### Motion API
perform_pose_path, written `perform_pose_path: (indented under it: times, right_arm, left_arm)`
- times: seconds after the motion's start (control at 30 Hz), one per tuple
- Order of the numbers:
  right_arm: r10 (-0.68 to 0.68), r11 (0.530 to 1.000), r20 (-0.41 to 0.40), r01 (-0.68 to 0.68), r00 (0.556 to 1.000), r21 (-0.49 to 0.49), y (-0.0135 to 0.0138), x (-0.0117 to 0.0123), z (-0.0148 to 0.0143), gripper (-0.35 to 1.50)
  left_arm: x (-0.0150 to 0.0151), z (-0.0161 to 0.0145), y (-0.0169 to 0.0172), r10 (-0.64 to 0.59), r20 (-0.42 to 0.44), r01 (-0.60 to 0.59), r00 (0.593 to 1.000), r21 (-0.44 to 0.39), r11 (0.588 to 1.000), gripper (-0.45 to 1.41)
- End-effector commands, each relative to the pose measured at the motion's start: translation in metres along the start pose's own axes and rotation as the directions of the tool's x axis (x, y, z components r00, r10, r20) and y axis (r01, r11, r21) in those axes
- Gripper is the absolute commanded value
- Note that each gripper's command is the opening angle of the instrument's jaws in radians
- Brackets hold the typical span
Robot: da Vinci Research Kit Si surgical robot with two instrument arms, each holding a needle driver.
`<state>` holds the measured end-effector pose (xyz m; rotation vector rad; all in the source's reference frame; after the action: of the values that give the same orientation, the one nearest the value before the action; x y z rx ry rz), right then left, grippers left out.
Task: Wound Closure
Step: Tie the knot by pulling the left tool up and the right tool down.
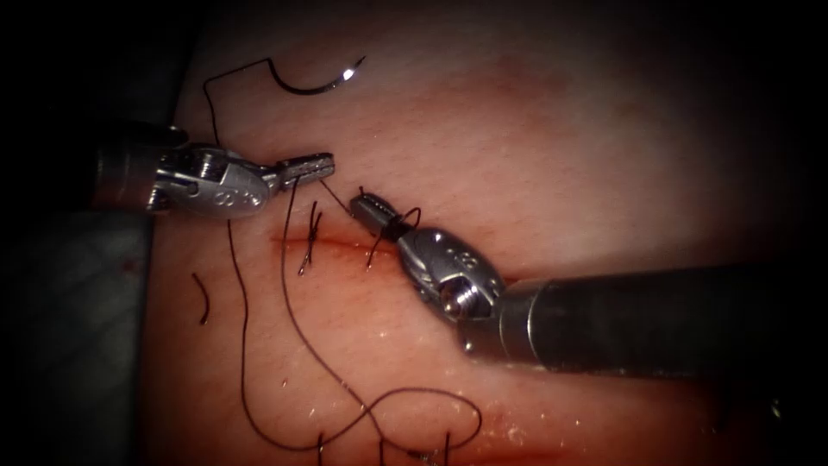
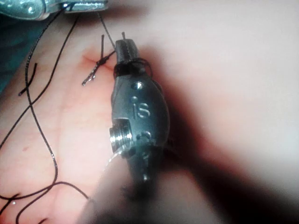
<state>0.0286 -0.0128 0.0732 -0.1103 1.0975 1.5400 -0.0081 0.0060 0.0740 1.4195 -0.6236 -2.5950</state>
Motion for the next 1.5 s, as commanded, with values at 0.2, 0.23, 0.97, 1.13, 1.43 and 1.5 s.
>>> perform_pose_path:
  times: [0.2,0.23,0.97,1.13,1.43,1.5]
  right_arm:
    - [-0.052,0.999,-0.005,0.052,0.999,-0.016,-0.0012,-0.0025,-0.0012,-0.35]
    - [-0.059,0.998,-0.006,0.059,0.998,-0.018,-0.0013,-0.0026,-0.0014,-0.35]
    - [-0.168,0.986,0.014,0.168,0.986,0.004,-0.0047,-0.0057,-0.0070,-0.35]
    - [-0.182,0.983,0.013,0.182,0.983,0.016,-0.0055,-0.0061,-0.0083,-0.35]
    - [-0.246,0.969,0.010,0.246,0.969,0.041,-0.0081,-0.0063,-0.0106,-0.35]
    - [-0.258,0.965,0.008,0.257,0.966,0.043,-0.0082,-0.0063,-0.0106,-0.35]
  left_arm:
    - [-0.0001,0.0024,-0.0027,0.004,0.018,-0.004,1.000,-0.001,1.000,-0.45]
    - [-0.0001,0.0027,-0.0031,0.005,0.020,-0.005,1.000,-0.001,1.000,-0.45]
    - [-0.0082,0.0062,-0.0100,0.017,0.066,-0.016,0.998,-0.024,1.000,-0.45]
    - [-0.0090,0.0072,-0.0106,0.012,0.074,-0.010,0.997,-0.020,1.000,-0.45]
    - [-0.0103,0.0084,-0.0118,-0.022,0.053,0.020,0.998,0.035,0.999,-0.45]
    - [-0.0106,0.0087,-0.0120,-0.027,0.057,0.024,0.998,0.065,0.998,-0.45]
